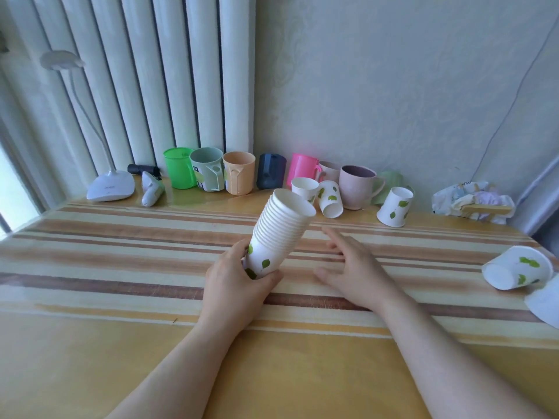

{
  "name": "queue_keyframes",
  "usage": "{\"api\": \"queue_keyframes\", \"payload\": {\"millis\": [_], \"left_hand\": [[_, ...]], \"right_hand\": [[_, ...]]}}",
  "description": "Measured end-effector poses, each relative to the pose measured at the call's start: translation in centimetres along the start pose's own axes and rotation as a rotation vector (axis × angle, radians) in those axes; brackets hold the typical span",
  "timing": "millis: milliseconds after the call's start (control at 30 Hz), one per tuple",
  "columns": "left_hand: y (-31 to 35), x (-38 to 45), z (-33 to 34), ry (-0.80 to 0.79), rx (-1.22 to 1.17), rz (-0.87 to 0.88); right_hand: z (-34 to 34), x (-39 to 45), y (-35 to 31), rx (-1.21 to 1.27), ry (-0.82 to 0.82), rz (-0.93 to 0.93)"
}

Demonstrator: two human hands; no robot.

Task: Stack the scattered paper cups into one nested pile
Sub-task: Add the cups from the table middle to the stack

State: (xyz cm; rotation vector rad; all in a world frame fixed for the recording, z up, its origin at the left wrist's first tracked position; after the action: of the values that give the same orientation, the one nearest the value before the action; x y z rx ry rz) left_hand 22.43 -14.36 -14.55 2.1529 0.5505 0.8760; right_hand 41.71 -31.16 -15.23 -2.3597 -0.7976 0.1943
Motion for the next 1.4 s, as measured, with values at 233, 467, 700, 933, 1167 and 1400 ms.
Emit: {"api": "queue_keyframes", "payload": {"millis": [233, 467, 700, 933, 1167, 1400], "left_hand": [[-0.6, 0.1, 0.7, 0.024, -0.008, 0.011], [-1.2, 0.2, 0.7, 0.05, -0.02, 0.008], [-1.0, 0.1, 0.6, 0.033, -0.022, 0.017], [-0.4, -0.1, 0.6, -0.004, 0.003, 0.04], [-0.4, 0.0, 0.7, -0.052, 0.048, 0.061], [-0.4, 0.1, 0.7, -0.048, 0.061, 0.076]], "right_hand": [[1.3, 5.8, -2.1, -0.158, 0.101, 0.089], [3.6, 12.4, -3.8, -0.026, 0.219, 0.082], [3.4, 11.7, -3.5, 0.225, 0.366, 0.139], [1.3, 4.7, -2.5, 0.719, 0.257, 0.277], [-2.9, 0.6, -2.2, 1.66, -0.006, 0.249], [-3.3, 0.1, -3.0, 1.476, -0.141, 0.044]]}}
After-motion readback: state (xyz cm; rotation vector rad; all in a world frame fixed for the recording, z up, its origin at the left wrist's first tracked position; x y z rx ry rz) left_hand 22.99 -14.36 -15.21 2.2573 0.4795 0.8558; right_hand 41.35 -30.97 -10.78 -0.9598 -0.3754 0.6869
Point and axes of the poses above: each hand's wrist, its own x-axis towards the middle knuckle, its own z-axis out of the palm, y = z × x, the point moved 1 cm from there along x, towards the middle knuckle, and after that the axes turned 10 degrees about z, right-handed, at the moved point
